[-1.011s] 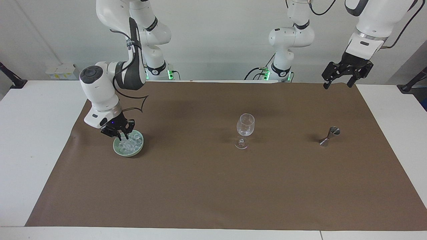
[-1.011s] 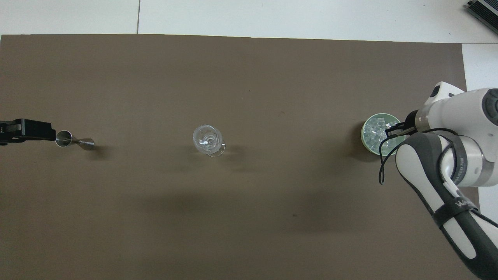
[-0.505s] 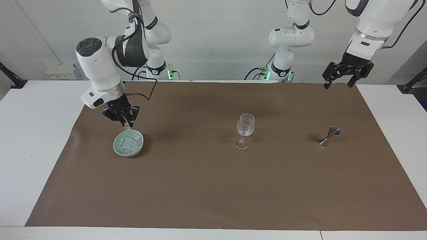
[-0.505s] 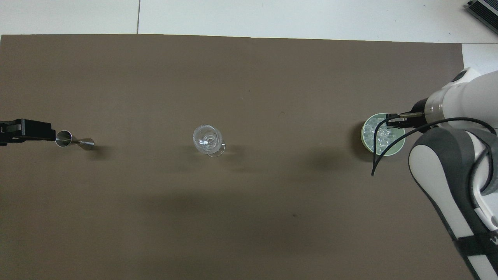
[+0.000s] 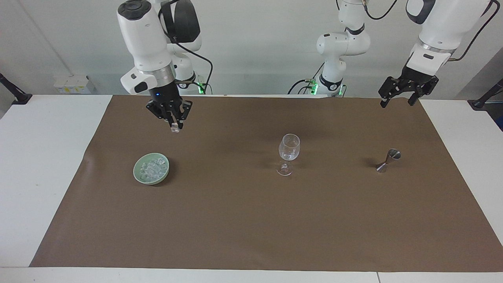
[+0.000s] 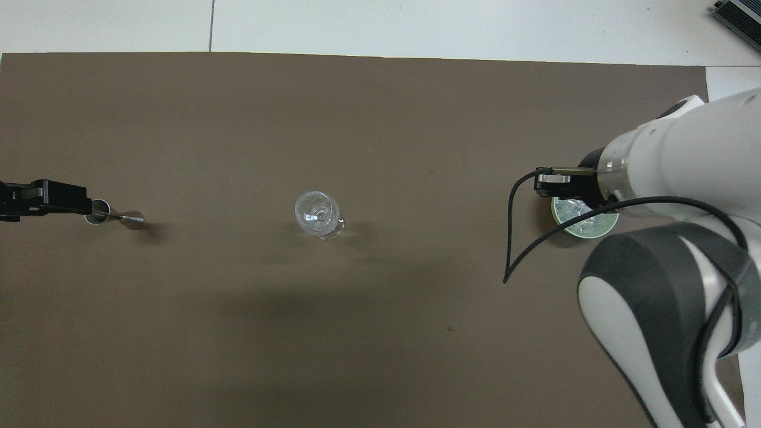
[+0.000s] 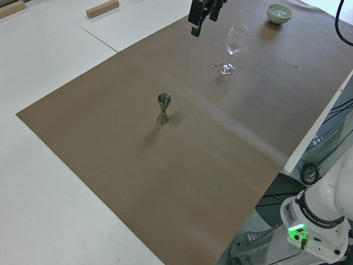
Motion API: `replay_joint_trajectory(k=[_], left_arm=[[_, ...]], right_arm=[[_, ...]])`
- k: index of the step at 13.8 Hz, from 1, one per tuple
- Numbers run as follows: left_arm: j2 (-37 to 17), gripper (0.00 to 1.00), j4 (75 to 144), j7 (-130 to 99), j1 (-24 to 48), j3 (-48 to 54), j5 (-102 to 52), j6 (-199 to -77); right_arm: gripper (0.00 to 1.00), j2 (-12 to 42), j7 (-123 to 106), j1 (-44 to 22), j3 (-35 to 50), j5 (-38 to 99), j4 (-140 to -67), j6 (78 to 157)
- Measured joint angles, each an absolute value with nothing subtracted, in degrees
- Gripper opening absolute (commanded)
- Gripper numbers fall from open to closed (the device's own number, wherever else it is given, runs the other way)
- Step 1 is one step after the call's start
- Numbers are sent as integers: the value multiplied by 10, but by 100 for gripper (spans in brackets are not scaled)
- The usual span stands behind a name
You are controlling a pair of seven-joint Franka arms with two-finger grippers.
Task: Pour wine and add ice with both arms
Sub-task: 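Lift the ice cube and carry it over the wine glass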
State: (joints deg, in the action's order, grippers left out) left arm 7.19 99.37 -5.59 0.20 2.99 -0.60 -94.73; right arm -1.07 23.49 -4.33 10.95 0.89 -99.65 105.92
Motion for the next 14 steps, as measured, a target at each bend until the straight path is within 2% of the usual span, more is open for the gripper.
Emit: replay_joint_trajectory(k=[7,14], left_arm=[[60,100,965,-56,2,30,-6,-929],[49,100,954,-20,2,30,-6,-913]], right_arm=[[0,-1,429,-44,220,53,-994,1126],[0,48,568,-45,311,47,-990,1225]])
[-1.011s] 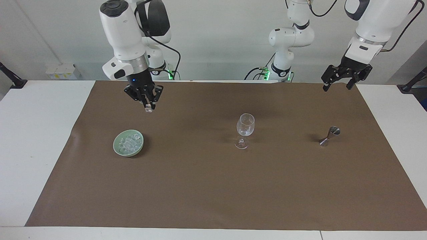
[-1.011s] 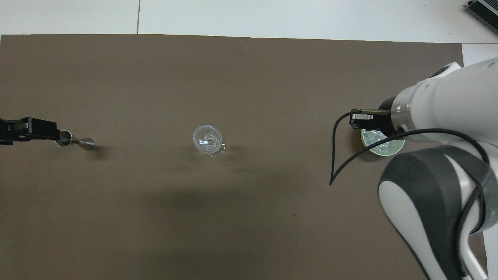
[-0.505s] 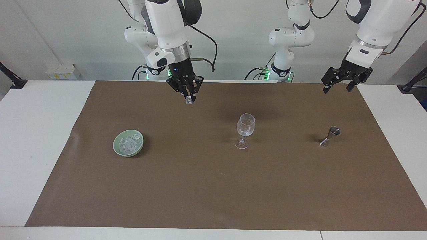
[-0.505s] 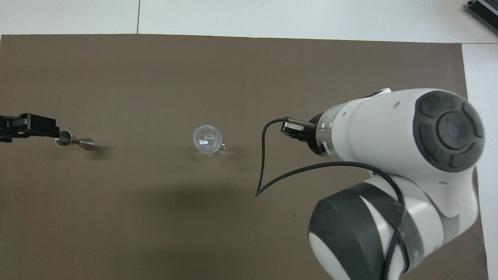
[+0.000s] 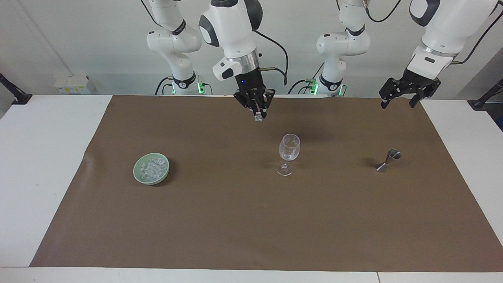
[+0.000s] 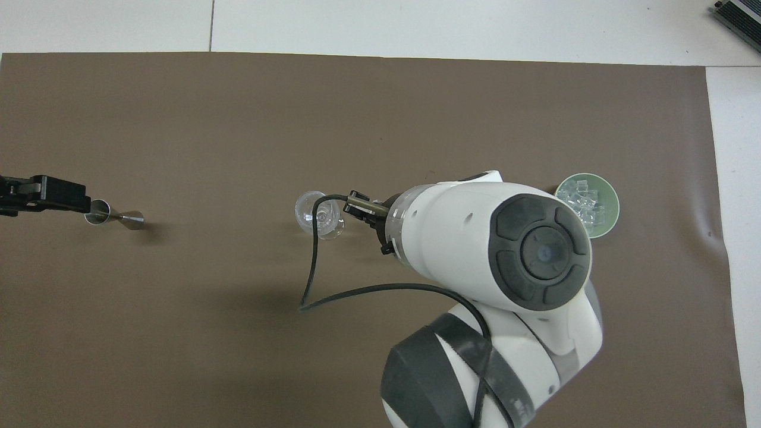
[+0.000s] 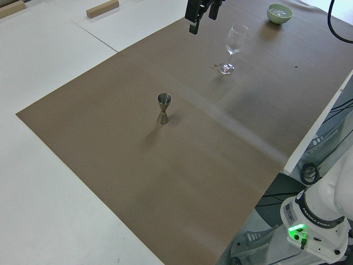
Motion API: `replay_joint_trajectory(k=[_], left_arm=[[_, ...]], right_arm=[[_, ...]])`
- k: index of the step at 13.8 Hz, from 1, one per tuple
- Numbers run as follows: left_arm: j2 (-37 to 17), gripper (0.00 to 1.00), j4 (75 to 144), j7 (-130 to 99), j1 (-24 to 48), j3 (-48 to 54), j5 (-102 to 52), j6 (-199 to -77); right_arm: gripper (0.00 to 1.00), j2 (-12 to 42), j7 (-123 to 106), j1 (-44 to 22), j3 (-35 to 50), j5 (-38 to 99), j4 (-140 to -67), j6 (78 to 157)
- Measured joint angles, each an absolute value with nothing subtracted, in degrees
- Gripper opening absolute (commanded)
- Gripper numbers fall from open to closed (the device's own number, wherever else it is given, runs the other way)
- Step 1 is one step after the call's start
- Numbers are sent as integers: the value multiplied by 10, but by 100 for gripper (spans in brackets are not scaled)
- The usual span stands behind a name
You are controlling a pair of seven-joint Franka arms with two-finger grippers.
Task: Pour wine and add ice with both arms
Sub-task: 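Lift the ice cube and carry it over the wine glass, then open the right gripper to drop the ice into the glass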
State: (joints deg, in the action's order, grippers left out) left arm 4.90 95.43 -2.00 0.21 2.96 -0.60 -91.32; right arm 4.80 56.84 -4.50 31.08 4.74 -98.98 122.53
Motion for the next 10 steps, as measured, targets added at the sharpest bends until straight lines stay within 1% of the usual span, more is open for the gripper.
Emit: replay_joint_trajectory(k=[5,10], left_arm=[[45,100,953,-13,2,29,-6,-912],[45,100,948,-13,2,29,-6,-913]], right_arm=[[0,102,588,-52,339,29,-983,1296],[0,144,615,-66,349,-27,-970,1320]])
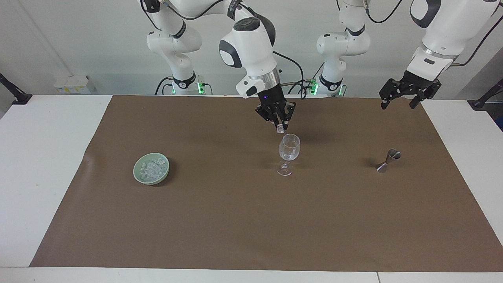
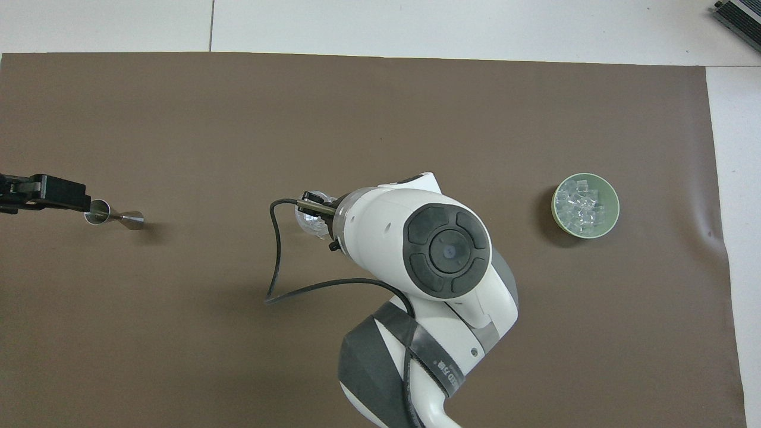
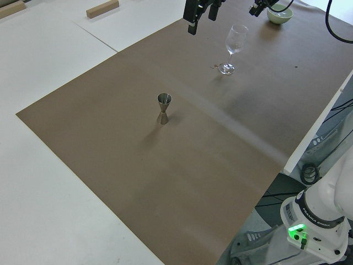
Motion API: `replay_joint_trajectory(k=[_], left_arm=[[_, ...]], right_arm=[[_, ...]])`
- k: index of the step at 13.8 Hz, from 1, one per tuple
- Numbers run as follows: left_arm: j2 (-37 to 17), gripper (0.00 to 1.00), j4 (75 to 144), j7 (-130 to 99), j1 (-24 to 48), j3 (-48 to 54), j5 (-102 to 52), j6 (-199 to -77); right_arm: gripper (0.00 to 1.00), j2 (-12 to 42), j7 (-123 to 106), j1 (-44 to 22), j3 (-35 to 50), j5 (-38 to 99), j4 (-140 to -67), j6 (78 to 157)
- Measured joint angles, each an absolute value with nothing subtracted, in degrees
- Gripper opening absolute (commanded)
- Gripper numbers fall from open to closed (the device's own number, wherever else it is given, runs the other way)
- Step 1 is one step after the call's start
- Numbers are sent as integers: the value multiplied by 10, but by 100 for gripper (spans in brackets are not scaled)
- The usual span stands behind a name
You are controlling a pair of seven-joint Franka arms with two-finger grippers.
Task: Pour wine and add ice with both arms
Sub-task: 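Open the right gripper to drop the ice into the glass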
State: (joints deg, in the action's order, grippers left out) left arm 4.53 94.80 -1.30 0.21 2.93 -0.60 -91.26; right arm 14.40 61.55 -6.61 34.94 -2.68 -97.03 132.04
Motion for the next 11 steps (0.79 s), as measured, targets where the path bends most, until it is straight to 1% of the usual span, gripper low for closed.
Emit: replay_joint_trajectory(k=[5,8,10,11], left_arm=[[45,100,948,-13,2,29,-6,-913],[45,100,948,-13,3,30,-6,-913],[45,100,948,-13,3,30,-6,-913],[45,100,948,-13,3,30,-6,-913]], right_arm=[[4,183,637,-73,359,-61,-948,1335],[10,195,663,-81,360,-85,-942,1342],[18,197,665,-81,360,-86,-942,1342],[24,198,665,-81,360,-86,-941,1343]])
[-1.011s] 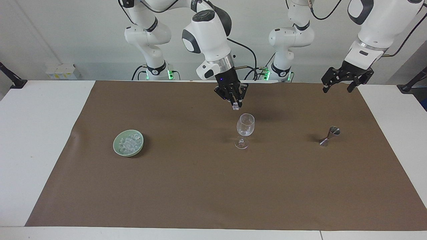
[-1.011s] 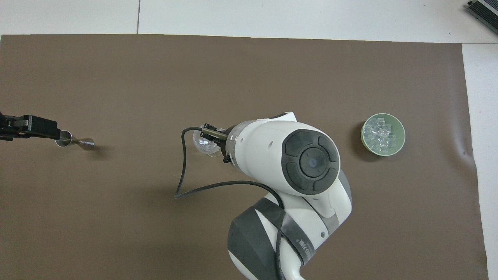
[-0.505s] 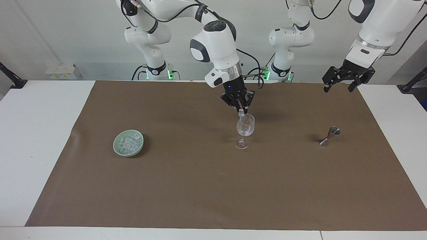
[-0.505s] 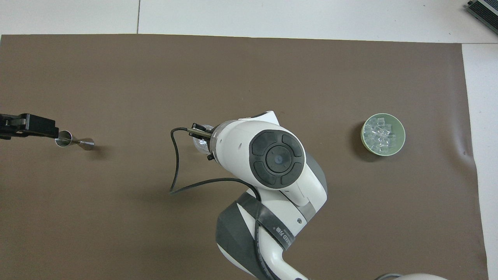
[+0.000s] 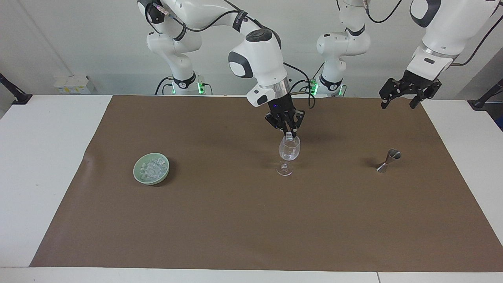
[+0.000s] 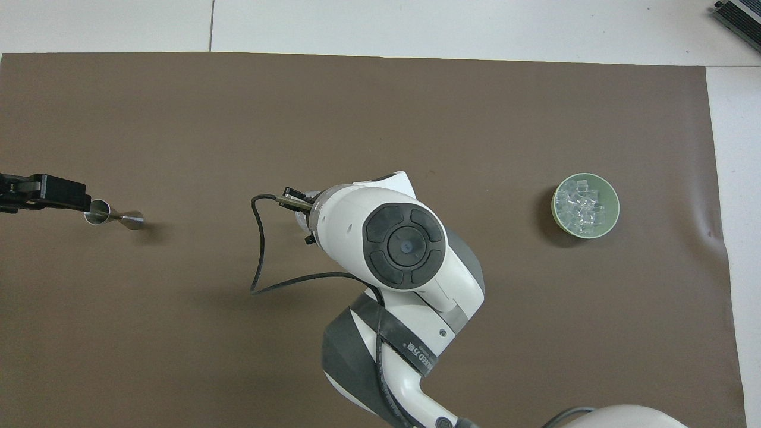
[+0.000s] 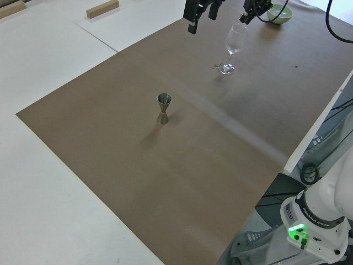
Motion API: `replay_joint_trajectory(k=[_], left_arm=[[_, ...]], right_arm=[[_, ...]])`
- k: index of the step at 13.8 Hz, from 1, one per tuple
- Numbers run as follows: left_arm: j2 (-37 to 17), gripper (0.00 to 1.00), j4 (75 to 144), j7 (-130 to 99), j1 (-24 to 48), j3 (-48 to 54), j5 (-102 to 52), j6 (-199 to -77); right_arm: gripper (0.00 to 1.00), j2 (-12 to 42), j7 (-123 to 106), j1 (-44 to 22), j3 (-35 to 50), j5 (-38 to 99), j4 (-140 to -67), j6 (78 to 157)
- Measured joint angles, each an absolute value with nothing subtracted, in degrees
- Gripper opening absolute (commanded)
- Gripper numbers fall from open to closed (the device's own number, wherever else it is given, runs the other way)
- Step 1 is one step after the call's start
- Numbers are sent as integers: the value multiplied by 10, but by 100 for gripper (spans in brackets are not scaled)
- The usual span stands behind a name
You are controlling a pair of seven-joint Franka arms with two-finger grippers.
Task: Pour wine and add ice with both arms
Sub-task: 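Open the right gripper to drop the ice into the glass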
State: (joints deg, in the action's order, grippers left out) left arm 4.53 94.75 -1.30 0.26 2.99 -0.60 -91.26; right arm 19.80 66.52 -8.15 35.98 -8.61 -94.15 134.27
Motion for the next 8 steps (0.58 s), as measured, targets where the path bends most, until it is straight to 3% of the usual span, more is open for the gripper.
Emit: replay_joint_trajectory(k=[3,5,8], left_arm=[[45,100,947,-13,3,30,-6,-913],[45,100,945,-13,3,30,-6,-913],[45,100,942,-13,3,30,-6,-913]], right_arm=[[35,202,665,-82,360,-86,-941,1347],[47,203,666,-82,360,-86,-941,1348],[56,203,666,-82,360,-86,-941,1350]])
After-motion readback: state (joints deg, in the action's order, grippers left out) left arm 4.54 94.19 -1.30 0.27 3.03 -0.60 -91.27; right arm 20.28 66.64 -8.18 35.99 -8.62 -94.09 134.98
